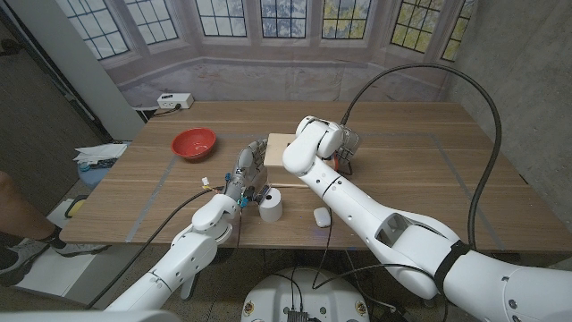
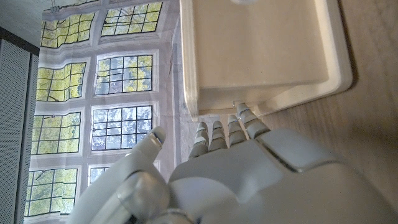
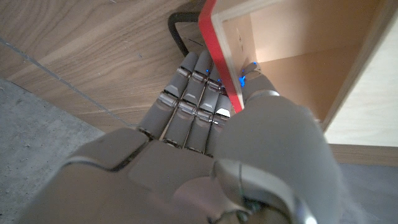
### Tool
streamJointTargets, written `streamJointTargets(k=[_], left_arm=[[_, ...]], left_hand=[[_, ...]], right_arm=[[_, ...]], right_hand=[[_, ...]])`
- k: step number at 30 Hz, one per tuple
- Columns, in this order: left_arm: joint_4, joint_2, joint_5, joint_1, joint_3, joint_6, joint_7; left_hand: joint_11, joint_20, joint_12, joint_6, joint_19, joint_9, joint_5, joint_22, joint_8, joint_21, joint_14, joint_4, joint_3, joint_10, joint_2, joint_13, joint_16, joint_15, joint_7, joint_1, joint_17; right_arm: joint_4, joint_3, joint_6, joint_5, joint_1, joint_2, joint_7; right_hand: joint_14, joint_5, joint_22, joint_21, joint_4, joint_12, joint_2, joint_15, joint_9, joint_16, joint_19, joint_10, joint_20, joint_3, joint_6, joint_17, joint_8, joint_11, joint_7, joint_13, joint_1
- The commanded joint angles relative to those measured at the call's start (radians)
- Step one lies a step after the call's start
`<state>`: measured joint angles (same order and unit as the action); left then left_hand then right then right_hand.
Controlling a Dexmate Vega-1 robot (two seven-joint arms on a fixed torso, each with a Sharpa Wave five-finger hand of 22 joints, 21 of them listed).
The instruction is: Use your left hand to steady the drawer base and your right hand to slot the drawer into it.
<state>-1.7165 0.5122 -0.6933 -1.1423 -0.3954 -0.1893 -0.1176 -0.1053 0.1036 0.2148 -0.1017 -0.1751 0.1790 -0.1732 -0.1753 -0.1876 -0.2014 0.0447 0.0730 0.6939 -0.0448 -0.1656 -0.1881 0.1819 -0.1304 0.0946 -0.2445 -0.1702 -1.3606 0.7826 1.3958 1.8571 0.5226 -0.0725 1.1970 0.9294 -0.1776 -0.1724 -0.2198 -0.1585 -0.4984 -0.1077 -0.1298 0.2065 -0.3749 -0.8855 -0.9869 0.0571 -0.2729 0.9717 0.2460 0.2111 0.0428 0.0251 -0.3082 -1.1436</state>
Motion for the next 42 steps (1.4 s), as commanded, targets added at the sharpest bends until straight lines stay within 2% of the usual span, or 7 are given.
streamJointTargets(k=[1,14,33,42], left_arm=[[0.019,-0.010,-0.007,0.017,-0.003,0.005,0.010],[0.021,-0.010,-0.009,0.019,-0.003,0.008,0.017],[0.010,-0.009,0.005,0.013,-0.011,0.002,0.016],[0.010,-0.011,0.010,0.010,-0.011,-0.004,0.010]], left_hand=[[-0.006,-0.002,-0.001,-0.006,-0.004,0.004,-0.003,-0.003,-0.001,-0.003,0.004,0.000,0.004,-0.002,-0.002,-0.005,-0.002,-0.003,0.000,0.006,-0.001],[-0.007,0.000,-0.001,-0.006,-0.004,0.004,-0.003,-0.003,0.000,-0.002,0.004,0.000,0.006,-0.004,-0.002,-0.005,-0.003,-0.004,-0.001,0.006,-0.001],[-0.006,0.000,-0.004,-0.001,-0.002,0.004,-0.003,-0.003,0.002,-0.001,0.000,0.000,0.010,-0.001,-0.002,-0.005,-0.004,-0.005,-0.005,0.006,-0.001],[-0.008,0.000,-0.004,-0.002,-0.001,0.004,-0.003,-0.003,0.002,-0.001,0.001,0.000,0.011,-0.001,-0.003,-0.005,-0.004,-0.005,-0.006,0.006,-0.001]], right_arm=[[0.005,0.005,0.000,-0.055,-0.019,0.001,-0.032],[-0.041,0.004,0.000,-0.041,-0.011,0.020,0.026],[-0.117,0.008,0.000,-0.020,-0.001,0.059,0.102],[-0.138,0.015,0.000,-0.042,-0.001,0.071,0.100]], right_hand=[[0.014,-0.006,-0.001,-0.006,0.001,-0.005,-0.011,-0.043,0.004,-0.005,-0.008,-0.004,-0.002,0.001,0.005,0.004,0.002,0.001,-0.003,-0.005,-0.007],[-0.010,-0.006,-0.001,0.004,0.008,0.034,-0.006,-0.026,0.003,0.005,0.008,0.060,-0.016,0.010,-0.066,0.006,-0.022,-0.021,0.017,0.006,0.010],[-0.041,-0.005,-0.001,0.014,0.015,0.071,0.003,0.019,0.000,0.020,0.027,0.104,-0.039,0.023,-0.116,0.004,-0.028,-0.041,0.040,0.020,0.036],[-0.056,-0.004,-0.001,0.019,0.014,0.091,0.014,0.035,-0.001,0.028,0.039,0.131,-0.048,0.031,-0.141,0.003,-0.029,-0.052,0.047,0.026,0.046]])
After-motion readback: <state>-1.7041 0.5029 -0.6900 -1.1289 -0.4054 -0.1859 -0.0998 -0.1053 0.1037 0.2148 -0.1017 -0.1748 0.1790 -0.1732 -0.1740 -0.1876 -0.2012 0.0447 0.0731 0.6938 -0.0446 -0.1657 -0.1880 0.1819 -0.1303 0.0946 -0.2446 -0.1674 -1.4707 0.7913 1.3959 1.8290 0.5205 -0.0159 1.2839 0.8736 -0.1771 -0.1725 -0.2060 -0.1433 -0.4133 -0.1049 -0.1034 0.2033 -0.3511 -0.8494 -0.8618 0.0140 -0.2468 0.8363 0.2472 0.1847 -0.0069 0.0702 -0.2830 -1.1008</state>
